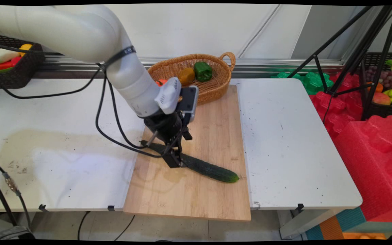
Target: Pick up the cucumber from the cutting board
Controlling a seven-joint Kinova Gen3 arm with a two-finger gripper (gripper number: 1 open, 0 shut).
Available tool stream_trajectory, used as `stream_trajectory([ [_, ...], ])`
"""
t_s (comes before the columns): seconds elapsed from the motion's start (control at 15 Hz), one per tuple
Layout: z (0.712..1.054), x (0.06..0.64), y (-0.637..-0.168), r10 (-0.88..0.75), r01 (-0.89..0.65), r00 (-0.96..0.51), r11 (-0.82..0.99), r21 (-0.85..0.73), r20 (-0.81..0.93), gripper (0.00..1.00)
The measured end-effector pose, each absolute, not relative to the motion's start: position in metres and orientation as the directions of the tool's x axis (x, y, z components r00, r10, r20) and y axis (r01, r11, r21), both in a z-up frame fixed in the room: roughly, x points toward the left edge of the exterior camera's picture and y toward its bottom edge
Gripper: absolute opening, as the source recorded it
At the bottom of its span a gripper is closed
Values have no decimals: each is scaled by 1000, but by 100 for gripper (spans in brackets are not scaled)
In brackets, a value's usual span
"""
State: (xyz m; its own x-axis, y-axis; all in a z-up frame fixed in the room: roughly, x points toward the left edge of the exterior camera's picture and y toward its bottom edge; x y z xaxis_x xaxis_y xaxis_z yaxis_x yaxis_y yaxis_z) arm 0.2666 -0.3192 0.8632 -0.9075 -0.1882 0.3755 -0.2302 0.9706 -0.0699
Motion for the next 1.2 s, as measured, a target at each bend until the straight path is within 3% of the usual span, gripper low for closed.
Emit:
stream_trajectory([
  [1.0,808,237,-335,-72,-104,-943,991,-84,324,100],
  [1.07,807,236,-335,-64,-98,-944,991,-89,323,0],
  [1.2,808,234,-336,-43,-81,-946,991,-104,320,0],
])
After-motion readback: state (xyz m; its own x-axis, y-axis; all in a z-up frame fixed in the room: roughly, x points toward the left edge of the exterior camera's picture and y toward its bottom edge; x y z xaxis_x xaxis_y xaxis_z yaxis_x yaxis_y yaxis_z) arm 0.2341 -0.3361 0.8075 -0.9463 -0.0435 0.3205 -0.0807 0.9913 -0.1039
